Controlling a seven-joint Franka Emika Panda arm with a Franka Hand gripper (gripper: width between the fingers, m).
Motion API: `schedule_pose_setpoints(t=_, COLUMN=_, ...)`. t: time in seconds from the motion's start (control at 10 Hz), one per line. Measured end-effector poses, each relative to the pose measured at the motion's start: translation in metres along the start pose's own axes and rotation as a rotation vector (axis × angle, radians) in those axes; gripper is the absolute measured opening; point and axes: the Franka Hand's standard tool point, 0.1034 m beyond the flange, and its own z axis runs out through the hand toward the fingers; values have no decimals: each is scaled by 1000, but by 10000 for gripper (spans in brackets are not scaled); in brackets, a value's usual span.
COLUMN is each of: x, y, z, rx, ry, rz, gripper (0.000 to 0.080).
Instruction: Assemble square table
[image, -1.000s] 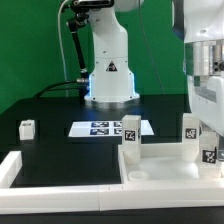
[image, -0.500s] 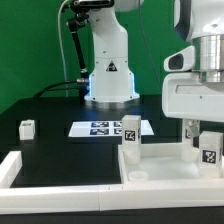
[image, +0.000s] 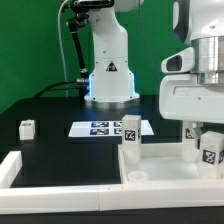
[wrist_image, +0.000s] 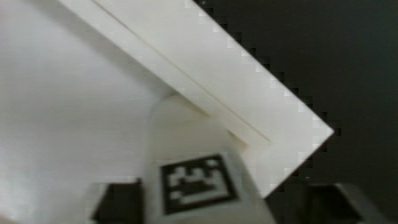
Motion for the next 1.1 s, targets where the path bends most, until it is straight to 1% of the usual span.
schedule_pose_setpoints(t=0.1, x=1, y=3, z=0, rx=-9, ry=-2, rz=89, gripper=295)
schedule_pose_setpoints(t=0.3, x=1, y=3, z=0, rx=-9, ry=-2, rz=233, gripper=295)
schedule_pose_setpoints(t=0.5, x=1, y=3, z=0, rx=-9, ry=-1, rz=325, gripper=295)
schedule_pose_setpoints(t=0.6, x=3, y=3, z=1, rx=-16, ry=-23, rz=468, gripper=295)
schedule_pose_setpoints(t=0.8, x=9, y=3, z=3, rx=-41, ry=-92, rz=704, gripper=295)
schedule_pose_setpoints(t=1.1, x=11, y=6, z=4, rx=-66, ry=-117, rz=955, gripper=295)
